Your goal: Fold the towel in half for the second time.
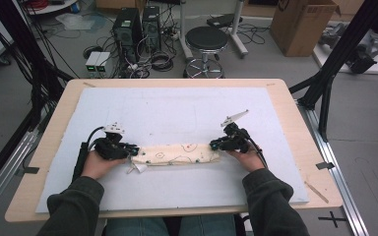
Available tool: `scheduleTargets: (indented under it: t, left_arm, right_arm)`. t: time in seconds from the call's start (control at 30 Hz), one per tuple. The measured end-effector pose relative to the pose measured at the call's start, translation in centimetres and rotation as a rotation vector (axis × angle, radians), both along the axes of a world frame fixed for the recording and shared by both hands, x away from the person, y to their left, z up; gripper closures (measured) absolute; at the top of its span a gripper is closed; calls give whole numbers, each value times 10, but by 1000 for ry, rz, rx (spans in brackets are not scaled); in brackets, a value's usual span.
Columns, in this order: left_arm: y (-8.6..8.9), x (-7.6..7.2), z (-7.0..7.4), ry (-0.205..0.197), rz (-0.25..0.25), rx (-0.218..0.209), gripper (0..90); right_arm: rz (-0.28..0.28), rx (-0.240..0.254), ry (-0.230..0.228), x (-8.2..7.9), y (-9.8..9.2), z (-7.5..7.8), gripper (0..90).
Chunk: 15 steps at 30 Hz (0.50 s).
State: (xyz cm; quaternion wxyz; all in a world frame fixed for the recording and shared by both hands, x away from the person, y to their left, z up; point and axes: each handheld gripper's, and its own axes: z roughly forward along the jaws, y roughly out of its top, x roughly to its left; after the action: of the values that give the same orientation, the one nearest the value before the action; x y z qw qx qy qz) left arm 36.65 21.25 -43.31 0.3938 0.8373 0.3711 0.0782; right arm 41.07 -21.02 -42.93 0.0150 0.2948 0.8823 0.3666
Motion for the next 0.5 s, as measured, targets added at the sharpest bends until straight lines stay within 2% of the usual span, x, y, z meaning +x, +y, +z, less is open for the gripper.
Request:
scheduleTargets:
  t: [0.03, 0.17, 0.27, 0.37, 0.5]
  left_arm:
    - [-1, 0, 1, -12, -2, 12, 795]
    - [-4, 2, 5, -48, 16, 13, 803]
    - [-4, 8, 9, -59, 35, 20, 804]
    - [-2, 13, 12, -84, 75, -8, 804]
    - [-4, 23, 14, -96, 94, 4, 804]
  right_arm:
    - [-4, -1, -8, -1, 0, 1, 817]
    - [-23, -6, -51, -3, -1, 7, 820]
    - [-34, -26, -78, -2, 2, 11, 820]
    - [-49, -33, -93, 1, 4, 14, 820]
    - [-76, -28, -99, 9, 4, 16, 820]
